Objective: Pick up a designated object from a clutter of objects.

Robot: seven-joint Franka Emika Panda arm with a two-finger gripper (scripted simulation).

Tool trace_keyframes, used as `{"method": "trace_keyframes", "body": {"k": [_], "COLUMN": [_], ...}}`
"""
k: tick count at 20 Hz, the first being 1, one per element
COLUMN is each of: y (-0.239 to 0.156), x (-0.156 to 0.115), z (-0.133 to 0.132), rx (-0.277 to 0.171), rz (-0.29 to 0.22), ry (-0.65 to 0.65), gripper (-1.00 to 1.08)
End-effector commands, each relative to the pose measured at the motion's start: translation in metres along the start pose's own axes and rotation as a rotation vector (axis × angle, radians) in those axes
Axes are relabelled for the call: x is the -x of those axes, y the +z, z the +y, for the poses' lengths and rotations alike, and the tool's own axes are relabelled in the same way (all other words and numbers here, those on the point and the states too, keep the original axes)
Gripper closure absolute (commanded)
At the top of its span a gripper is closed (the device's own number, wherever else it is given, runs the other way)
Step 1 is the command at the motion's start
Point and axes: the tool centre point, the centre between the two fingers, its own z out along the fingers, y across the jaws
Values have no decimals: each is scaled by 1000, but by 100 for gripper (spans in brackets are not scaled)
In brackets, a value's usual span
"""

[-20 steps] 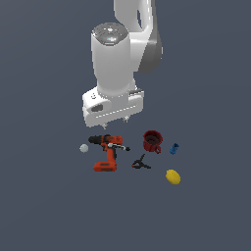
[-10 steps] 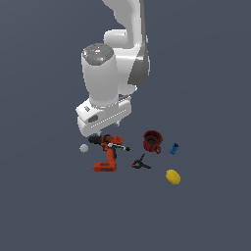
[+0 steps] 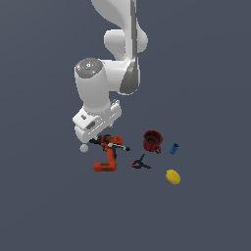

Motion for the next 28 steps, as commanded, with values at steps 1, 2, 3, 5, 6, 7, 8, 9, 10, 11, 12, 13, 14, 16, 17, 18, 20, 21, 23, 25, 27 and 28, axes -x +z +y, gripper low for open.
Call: {"method": "trace_keyframes", "body": {"k": [1, 2, 3, 5, 6, 7, 8, 9, 10, 11, 12, 13, 14, 16, 17, 18, 20, 21, 23, 25, 27, 28], "y": [9, 13, 16, 23, 27, 30, 33, 37, 40, 43, 46, 49, 52, 59, 61, 64, 70, 73, 78, 83, 88, 90], "x": [6, 9, 11, 16, 19, 21, 23, 26, 28, 30, 33, 35, 37, 41, 43, 46, 50, 52, 56, 59, 62, 64], "z": [2, 3, 3, 5, 5, 5, 6, 6, 7, 7, 7, 7, 7, 7, 7, 7, 7, 7, 7, 6, 6, 5], "rx": [0, 0, 0, 0, 0, 0, 1, 1, 2, 2, 3, 4, 5, 7, 9, 10, 14, 16, 21, 26, 31, 34], "rz": [6, 8, 11, 17, 20, 23, 26, 30, 33, 37, 40, 44, 48, 56, 61, 65, 74, 78, 88, 97, 105, 109], "ry": [-56, -78, -100, -143, -165, -186, -208, -230, -252, -273, -295, -317, -338, -381, -403, -424, -467, -489, -531, -572, -609, -625], "gripper": [-60, -60, -60, -60, -60, -60, -60, -60, -60, -60, -60, -60, -60, -60, -60, -60, -60, -60, -60, -60, -60, -60]}}
